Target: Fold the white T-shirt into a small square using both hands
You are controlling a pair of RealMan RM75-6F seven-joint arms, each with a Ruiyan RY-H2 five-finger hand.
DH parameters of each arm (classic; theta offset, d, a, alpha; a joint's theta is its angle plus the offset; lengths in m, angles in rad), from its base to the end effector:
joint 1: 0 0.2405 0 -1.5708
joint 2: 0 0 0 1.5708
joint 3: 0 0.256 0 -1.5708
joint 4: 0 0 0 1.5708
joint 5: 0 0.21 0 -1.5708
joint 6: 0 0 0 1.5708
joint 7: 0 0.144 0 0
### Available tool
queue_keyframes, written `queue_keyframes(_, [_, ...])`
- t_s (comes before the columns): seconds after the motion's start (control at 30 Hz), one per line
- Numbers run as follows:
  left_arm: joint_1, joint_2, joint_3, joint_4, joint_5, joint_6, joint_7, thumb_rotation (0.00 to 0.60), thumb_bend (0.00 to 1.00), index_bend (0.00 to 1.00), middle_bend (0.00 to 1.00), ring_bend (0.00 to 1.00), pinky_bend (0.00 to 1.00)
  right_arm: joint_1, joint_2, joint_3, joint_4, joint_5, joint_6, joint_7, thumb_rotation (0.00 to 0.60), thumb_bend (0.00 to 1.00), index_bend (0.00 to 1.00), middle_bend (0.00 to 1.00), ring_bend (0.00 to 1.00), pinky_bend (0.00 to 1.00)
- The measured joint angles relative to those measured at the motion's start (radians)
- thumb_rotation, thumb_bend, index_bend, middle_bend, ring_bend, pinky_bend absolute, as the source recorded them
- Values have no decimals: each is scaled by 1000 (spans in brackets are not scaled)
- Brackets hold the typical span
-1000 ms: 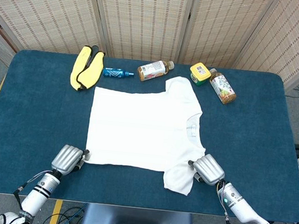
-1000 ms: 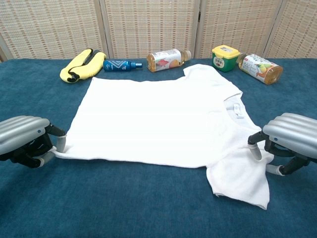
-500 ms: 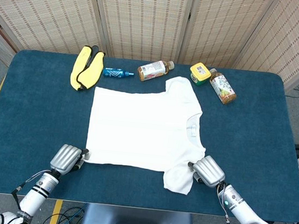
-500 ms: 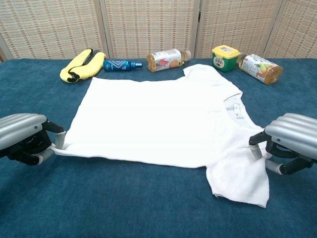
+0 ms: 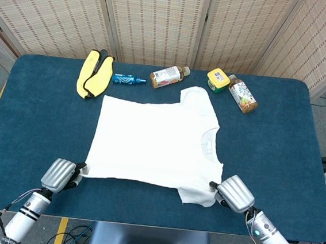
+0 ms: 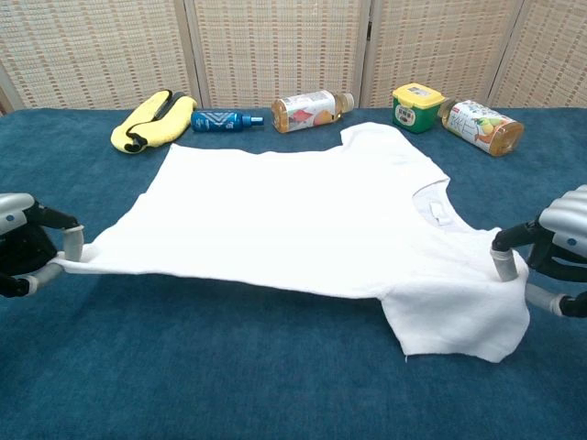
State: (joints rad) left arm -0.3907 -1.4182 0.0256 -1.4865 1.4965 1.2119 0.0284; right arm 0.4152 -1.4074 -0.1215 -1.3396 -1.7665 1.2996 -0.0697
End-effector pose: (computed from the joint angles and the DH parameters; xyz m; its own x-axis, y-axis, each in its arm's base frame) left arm -0.2513 0.2417 0.0251 0.3470 0.2637 0.9000 0.9140 -0.3101 -0.2615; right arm -0.2556 -0.2274 0.0278 0.5781 -0.1351 0.8047 -0.7049 -0.5793 0.4092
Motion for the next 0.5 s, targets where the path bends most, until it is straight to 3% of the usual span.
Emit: queue_keyframes(0.5, [97, 166, 70, -143, 58, 101, -44, 600, 575, 571, 937, 862, 968, -56, 130, -58, -143, -100, 105, -6, 600, 548, 638, 980, 1000, 1000])
